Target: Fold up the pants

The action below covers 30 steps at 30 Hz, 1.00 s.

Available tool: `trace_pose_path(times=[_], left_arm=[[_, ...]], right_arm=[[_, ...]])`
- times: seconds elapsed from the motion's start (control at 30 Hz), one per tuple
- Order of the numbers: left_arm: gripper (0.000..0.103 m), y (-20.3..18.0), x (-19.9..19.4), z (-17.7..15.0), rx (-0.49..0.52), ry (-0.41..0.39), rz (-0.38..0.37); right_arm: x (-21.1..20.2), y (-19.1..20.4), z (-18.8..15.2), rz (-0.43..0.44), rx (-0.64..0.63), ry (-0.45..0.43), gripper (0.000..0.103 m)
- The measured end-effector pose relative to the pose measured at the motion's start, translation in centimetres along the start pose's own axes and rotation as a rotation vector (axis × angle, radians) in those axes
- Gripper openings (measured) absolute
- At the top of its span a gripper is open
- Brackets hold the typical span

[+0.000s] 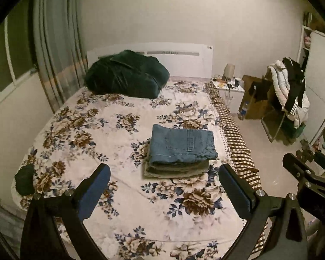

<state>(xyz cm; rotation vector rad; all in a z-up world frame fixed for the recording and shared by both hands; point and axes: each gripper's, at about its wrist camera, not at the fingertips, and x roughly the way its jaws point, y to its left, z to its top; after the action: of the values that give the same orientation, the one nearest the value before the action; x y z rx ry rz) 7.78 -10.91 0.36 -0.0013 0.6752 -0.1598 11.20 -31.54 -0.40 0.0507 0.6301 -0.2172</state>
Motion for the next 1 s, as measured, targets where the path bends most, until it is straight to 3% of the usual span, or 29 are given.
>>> trace_pose_path(times=[0.17,0.3,1.0], left_arm=[[0.102,0.4,-3.4,-0.5,0.007,-0.019,0.002],[0.102,1.0,-4.3,-0.6,0.012,-0.017,0.001],[0.103,1.8,-5.5,-1.8,0.015,-0.022,0.022]], right_arm=[[-6.1,0.9,-0.3,-0.004,-0.013,-0.029,0.103],[-8.3,1.5,-0.8,-0.003,-0.002,-0.021,0.103],[-9.0,3.1,-0.3,-0.023,-0.027,-0.031,0.103]])
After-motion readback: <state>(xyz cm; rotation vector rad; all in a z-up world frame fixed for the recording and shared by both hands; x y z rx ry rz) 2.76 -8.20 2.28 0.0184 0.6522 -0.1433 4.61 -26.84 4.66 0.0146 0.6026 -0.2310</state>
